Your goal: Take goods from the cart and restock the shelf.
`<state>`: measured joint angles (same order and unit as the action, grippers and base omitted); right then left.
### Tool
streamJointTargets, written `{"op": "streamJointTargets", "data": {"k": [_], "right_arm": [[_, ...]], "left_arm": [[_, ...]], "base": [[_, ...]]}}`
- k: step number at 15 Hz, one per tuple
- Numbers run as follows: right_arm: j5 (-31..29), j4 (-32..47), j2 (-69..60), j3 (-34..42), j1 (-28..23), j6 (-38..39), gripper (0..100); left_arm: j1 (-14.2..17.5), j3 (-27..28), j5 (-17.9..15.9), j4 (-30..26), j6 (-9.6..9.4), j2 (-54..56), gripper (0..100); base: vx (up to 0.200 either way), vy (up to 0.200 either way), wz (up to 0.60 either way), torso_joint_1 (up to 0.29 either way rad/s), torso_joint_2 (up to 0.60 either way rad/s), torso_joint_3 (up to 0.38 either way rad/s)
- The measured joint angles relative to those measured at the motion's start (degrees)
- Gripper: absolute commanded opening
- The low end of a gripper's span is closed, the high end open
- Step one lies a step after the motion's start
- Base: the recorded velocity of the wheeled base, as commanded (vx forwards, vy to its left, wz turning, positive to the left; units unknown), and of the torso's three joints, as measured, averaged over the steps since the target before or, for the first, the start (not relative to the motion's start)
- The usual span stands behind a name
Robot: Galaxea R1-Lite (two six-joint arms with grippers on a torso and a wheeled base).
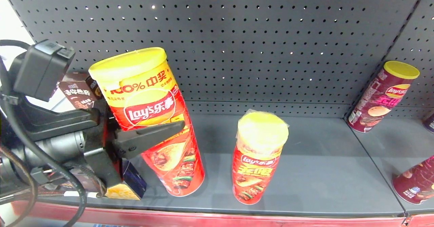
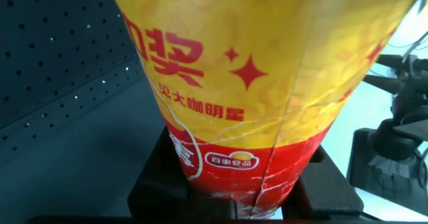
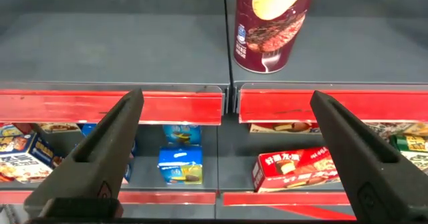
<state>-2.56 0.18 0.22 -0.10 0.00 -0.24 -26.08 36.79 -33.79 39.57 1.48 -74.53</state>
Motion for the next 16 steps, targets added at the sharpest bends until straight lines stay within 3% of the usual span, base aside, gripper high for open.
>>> {"op": "streamJointTargets", "data": {"k": [3,7,9,13,16], "right_arm": [[0.0,0.0,0.0,0.0,0.0,0.0,100],[0.0,0.0,0.0,0.0,0.0,0.0,100],[0.0,0.0,0.0,0.0,0.0,0.0,100],[0.0,0.0,0.0,0.0,0.0,0.0,100],[0.0,0.0,0.0,0.0,0.0,0.0,100]], "left_arm": [[2.6,1.5,0.0,0.1,-1.05,-3.5,0],[3.1,6.1,-0.4,-1.0,-1.94,-9.4,0],[3.0,8.8,-2.5,-0.2,-2.78,-13.6,0],[3.7,17.6,-4.2,0.6,-6.86,-23.5,0],[3.9,27.6,-4.2,1.0,-10.14,-32.4,0]], "base": [[0.0,0.0,0.0,0.0,0.0,0.0],[0.0,0.0,0.0,0.0,0.0,0.0],[0.0,0.0,0.0,0.0,0.0,0.0],[0.0,0.0,0.0,0.0,0.0,0.0],[0.0,0.0,0.0,0.0,0.0,0.0]]}}
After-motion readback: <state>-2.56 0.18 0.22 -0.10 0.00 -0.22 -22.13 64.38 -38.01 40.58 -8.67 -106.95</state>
